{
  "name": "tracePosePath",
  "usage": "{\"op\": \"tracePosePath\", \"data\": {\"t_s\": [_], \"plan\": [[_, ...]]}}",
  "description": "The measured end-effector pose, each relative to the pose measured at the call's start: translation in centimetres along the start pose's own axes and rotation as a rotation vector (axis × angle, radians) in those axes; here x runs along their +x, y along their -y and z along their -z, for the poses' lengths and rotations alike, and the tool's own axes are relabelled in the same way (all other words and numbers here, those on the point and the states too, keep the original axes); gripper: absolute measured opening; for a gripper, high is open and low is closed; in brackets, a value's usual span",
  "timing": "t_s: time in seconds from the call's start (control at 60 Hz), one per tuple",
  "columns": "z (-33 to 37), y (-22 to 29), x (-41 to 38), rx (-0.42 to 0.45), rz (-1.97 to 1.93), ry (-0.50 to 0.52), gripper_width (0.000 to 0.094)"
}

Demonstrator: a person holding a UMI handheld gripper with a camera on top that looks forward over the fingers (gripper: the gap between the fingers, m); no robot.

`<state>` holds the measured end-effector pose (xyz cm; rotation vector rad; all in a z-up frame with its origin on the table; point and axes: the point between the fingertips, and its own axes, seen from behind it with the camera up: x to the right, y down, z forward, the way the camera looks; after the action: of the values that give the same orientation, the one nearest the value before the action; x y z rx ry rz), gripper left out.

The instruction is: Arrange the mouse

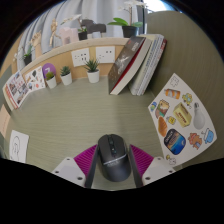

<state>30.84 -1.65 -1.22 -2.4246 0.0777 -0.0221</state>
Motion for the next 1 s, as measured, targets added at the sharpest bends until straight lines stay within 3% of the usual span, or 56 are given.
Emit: {"op": "tracePosePath", "data": {"t_s": [0.083,0.267,0.45,0.583,0.783,0.9,1.0], "plan": [[-0.2,0.1,-0.1,-0.006,-0.006,0.000,0.0491],[-0.4,0.1,0.1,-0.029,-0.016,-0.029,0.0429],[-0.5,0.0,0.3,-0.093,-0.053,-0.070,0.0307],[0.1,0.5,0.6,-0.125,-0.089,-0.118,0.0306],[9.4,10.1,-4.7,0.112,-0.126,-0.189,0.0309],[16.0,14.9,-12.5,0.252,-0.125,-0.165,0.0307],[19.1,16.7,-20.4,0.311,-0.090,-0.115,0.0307]]}}
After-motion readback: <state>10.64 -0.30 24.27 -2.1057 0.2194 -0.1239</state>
